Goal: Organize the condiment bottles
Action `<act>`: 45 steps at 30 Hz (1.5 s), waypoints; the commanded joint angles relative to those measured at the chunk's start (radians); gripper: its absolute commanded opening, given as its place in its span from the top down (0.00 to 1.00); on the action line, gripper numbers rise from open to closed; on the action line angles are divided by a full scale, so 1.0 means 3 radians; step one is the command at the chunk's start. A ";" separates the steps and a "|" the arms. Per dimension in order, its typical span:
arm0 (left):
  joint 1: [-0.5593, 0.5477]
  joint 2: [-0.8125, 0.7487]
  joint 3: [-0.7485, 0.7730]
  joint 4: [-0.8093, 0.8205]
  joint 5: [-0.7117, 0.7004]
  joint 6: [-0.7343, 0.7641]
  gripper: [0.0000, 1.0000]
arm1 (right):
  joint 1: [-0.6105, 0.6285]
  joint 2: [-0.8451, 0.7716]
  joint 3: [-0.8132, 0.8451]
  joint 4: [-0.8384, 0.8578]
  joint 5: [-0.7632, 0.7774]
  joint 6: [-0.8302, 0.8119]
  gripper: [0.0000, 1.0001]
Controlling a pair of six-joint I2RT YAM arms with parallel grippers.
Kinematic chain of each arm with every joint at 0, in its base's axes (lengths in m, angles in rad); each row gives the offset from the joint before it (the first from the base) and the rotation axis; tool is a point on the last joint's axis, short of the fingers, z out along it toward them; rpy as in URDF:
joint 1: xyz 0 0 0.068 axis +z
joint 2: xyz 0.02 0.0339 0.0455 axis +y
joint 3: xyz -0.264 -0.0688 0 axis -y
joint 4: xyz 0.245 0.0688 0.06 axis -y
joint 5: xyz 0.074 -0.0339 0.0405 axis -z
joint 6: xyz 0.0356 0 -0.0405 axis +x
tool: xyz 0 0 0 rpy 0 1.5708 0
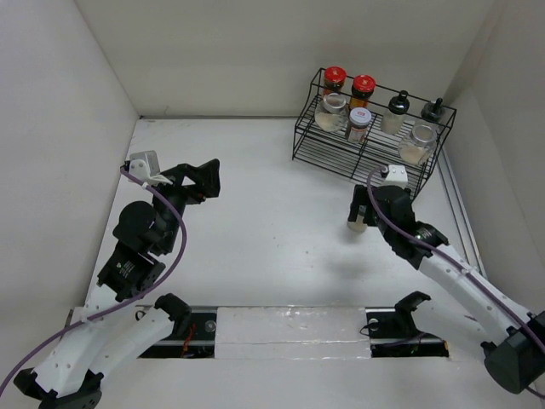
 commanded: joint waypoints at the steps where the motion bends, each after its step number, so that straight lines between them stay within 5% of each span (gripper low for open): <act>1: 0.0008 -0.0039 -0.0003 0.0132 0.0031 0.0014 0.13 | -0.0088 0.0251 0.0066 0.0105 0.0042 -0.0055 0.00; 12: 0.0008 -0.0070 -0.0003 0.0132 0.0062 0.0014 0.13 | -0.0222 0.0691 0.0118 0.0596 0.0123 -0.0173 0.07; 20: 0.0008 -0.0070 -0.0003 0.0132 0.0062 0.0014 0.13 | -0.0257 0.0804 0.0153 0.0719 0.0159 -0.0235 0.40; 29: 0.0008 -0.0009 -0.0003 0.0132 0.0062 0.0014 0.13 | -0.0170 0.0400 0.0961 0.1000 0.0241 -0.0608 0.41; 45: 0.0008 -0.0009 -0.0003 0.0132 -0.0005 0.0044 0.13 | -0.1172 0.1406 0.2035 0.1558 -0.0341 -0.0945 0.44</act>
